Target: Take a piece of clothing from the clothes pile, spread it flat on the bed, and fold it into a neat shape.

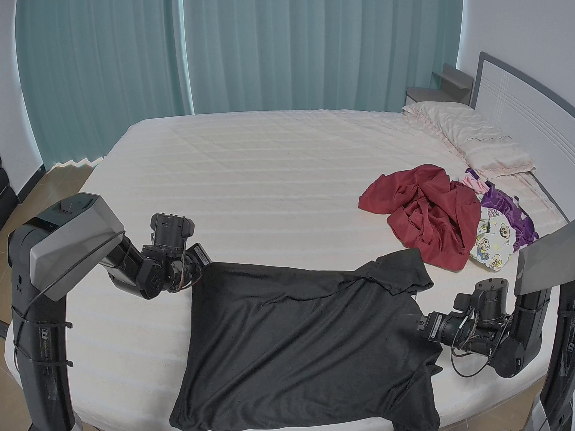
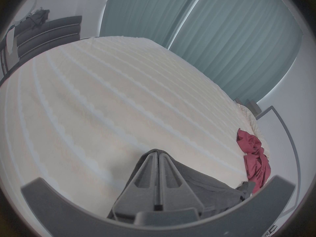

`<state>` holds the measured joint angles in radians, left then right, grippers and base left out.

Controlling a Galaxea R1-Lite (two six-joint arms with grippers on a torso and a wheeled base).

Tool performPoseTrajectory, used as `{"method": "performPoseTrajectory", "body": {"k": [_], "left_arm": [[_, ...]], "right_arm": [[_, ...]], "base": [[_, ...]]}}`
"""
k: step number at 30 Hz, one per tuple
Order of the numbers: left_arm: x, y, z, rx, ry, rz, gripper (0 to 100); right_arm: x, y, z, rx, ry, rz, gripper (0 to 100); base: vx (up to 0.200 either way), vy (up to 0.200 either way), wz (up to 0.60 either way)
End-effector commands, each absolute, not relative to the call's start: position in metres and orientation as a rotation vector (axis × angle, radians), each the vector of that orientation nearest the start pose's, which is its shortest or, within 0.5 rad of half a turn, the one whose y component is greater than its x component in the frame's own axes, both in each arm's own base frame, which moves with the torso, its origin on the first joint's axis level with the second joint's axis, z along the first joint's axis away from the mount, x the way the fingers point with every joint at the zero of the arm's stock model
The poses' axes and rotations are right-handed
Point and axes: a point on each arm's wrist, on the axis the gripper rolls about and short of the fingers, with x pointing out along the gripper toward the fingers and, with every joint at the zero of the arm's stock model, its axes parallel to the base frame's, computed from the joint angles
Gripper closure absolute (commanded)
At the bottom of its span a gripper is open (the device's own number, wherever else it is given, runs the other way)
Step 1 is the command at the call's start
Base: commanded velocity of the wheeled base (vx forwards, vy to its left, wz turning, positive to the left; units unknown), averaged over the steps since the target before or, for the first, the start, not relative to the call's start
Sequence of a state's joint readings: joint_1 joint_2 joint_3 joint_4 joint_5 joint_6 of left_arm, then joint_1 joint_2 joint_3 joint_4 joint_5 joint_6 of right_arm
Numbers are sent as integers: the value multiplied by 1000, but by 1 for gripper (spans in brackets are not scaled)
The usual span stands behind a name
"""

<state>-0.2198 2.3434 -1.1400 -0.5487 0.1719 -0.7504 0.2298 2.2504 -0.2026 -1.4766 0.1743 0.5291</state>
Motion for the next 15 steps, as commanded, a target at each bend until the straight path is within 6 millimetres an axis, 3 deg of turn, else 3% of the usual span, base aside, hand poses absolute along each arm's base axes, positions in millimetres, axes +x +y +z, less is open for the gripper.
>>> {"method": "performPoseTrajectory", "body": {"k": [1, 7, 15], "left_arm": [[431, -76, 8, -587, 609, 221, 100], [444, -69, 9, -598, 580, 232, 100], [457, -67, -2, -591, 607, 253, 100]], "right_arm": [[258, 63, -11, 495, 649, 231, 0], [273, 63, -5, 514, 588, 234, 0], [316, 66, -4, 533, 547, 217, 0]], "base": [[0, 0, 0], [0, 0, 0], [0, 0, 0]]}}
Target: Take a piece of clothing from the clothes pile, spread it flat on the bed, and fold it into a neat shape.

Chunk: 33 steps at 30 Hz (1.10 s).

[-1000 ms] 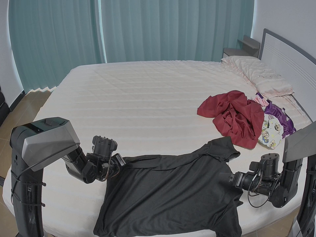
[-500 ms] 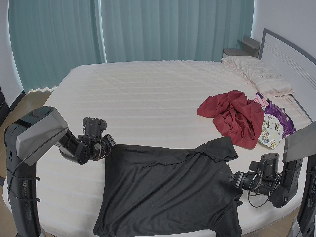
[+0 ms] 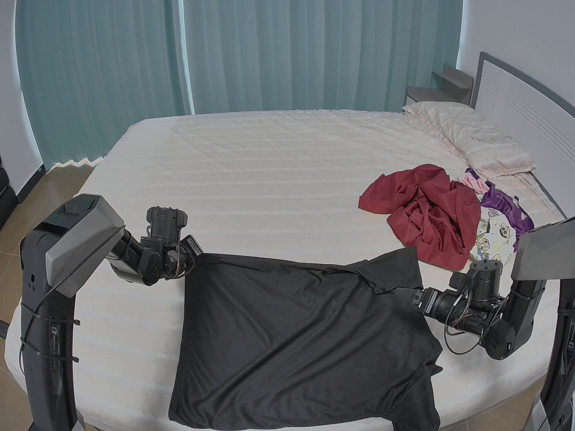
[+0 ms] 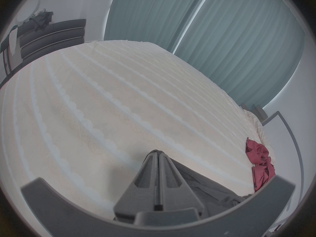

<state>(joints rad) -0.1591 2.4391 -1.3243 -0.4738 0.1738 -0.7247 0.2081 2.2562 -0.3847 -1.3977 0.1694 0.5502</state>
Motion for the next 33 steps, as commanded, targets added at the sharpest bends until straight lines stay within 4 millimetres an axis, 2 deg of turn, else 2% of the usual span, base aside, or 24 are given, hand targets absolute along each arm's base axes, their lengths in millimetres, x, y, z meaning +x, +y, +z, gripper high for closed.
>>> {"method": "performPoseTrajectory", "body": {"k": [1, 2, 7, 14, 18, 20, 21, 31, 32, 33], "left_arm": [[457, -67, -2, -592, 606, 252, 100], [459, -66, -1, -593, 600, 255, 100], [463, -63, -7, -564, 602, 253, 100], [475, -60, -19, -559, 609, 283, 100], [475, -59, -21, -561, 613, 288, 100], [474, -60, -23, -560, 617, 290, 100], [475, -60, -23, -561, 616, 288, 0], [471, -59, -23, -569, 625, 299, 0], [470, -59, -24, -568, 628, 300, 0], [470, -59, -24, -568, 629, 301, 0]], "right_arm": [[317, 66, -5, 533, 549, 216, 0], [328, 66, -7, 529, 553, 189, 0], [348, 66, -18, 565, 568, 110, 0], [371, 49, -13, 599, 592, 14, 0], [373, 47, -19, 600, 629, -11, 0], [376, 51, -29, 638, 650, -25, 0], [379, 53, -30, 651, 648, -24, 0], [384, 57, -38, 674, 657, -29, 0], [385, 57, -39, 674, 657, -29, 100], [385, 57, -39, 673, 657, -30, 100]], "base": [[0, 0, 0], [0, 0, 0], [0, 0, 0], [0, 0, 0], [0, 0, 0], [0, 0, 0], [0, 0, 0], [0, 0, 0], [0, 0, 0], [0, 0, 0]]}}
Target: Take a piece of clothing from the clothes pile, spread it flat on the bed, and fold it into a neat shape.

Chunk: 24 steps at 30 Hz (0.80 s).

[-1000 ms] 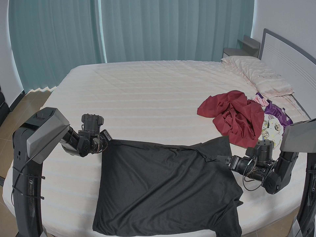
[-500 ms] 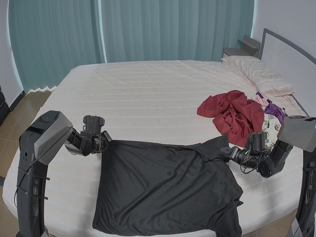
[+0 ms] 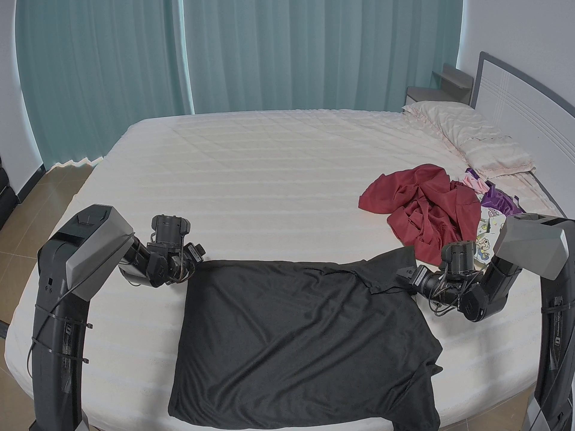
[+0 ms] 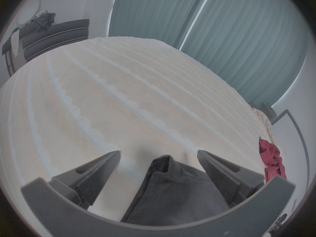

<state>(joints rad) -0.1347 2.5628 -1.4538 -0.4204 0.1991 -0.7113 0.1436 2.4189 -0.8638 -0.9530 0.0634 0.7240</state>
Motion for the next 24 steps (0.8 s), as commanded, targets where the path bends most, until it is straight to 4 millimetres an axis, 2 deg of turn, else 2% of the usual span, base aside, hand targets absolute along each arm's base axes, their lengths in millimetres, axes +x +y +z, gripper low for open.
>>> {"method": "performPoseTrajectory", "body": {"k": [1, 10, 17, 22, 24], "left_arm": [[468, -59, -26, -565, 638, 304, 0], [460, -59, -22, -560, 650, 310, 0], [459, -59, -26, -557, 655, 317, 0], [459, -59, -25, -584, 647, 332, 0], [458, -60, -24, -596, 644, 337, 0]], "right_arm": [[388, 57, -36, 676, 641, -27, 100], [403, 52, 6, 685, 615, -35, 100], [429, 56, 27, 708, 531, -5, 100], [452, 61, 31, 753, 466, 0, 100], [466, 64, 28, 749, 424, -50, 100]], "base": [[0, 0, 0], [0, 0, 0], [0, 0, 0], [0, 0, 0], [0, 0, 0]]}}
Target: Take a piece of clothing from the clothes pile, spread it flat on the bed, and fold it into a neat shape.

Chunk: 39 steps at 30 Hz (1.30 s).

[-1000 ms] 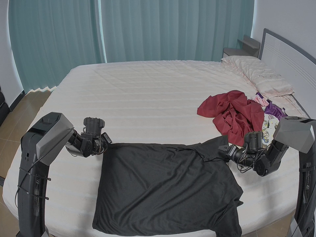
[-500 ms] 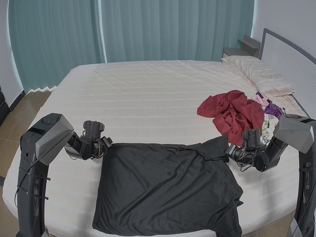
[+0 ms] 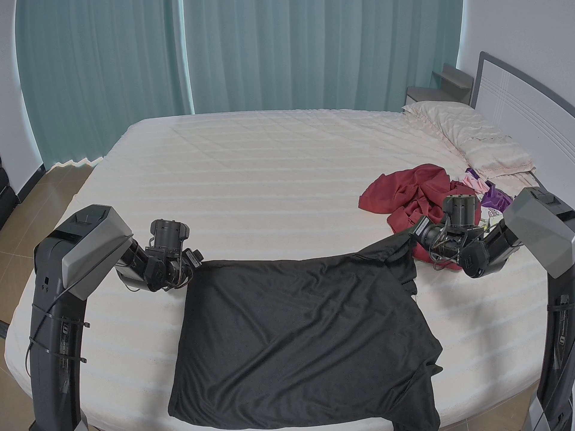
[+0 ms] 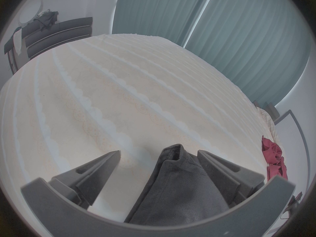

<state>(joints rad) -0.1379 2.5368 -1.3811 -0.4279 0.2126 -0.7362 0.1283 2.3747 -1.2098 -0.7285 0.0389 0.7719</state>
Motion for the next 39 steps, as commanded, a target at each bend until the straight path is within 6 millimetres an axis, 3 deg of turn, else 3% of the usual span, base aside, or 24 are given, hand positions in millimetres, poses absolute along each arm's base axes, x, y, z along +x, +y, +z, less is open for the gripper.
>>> {"method": "performPoseTrajectory", "body": {"k": [1, 7, 8, 14, 19, 23, 28, 31, 33, 36, 39], "left_arm": [[457, -60, -25, -599, 648, 340, 0], [453, -59, -26, -603, 659, 349, 0], [451, -58, -28, -604, 666, 353, 0], [447, -57, -28, -603, 673, 359, 0], [436, -55, -5, -616, 663, 342, 0], [428, -54, 1, -622, 653, 336, 0], [405, -54, -3, -632, 650, 317, 0], [382, -69, -10, -642, 690, 297, 0], [382, -69, -10, -642, 690, 297, 0], [365, -78, -12, -698, 637, 256, 0], [355, -78, -14, -692, 656, 255, 0]], "right_arm": [[471, 64, 27, 746, 405, -69, 100], [492, 67, 17, 742, 395, -97, 100], [493, 68, 15, 741, 401, -98, 0], [491, 77, 17, 735, 410, -67, 0], [487, 72, 35, 744, 385, -64, 0], [477, 77, 31, 739, 434, -49, 0], [463, 109, 1, 716, 558, -16, 0], [458, 123, -5, 719, 590, -3, 0], [458, 123, -5, 719, 590, -3, 0], [453, 137, -26, 681, 675, -18, 0], [453, 138, -29, 677, 688, -17, 0]], "base": [[0, 0, 0], [0, 0, 0], [0, 0, 0], [0, 0, 0], [0, 0, 0], [0, 0, 0], [0, 0, 0], [0, 0, 0], [0, 0, 0], [0, 0, 0], [0, 0, 0]]}}
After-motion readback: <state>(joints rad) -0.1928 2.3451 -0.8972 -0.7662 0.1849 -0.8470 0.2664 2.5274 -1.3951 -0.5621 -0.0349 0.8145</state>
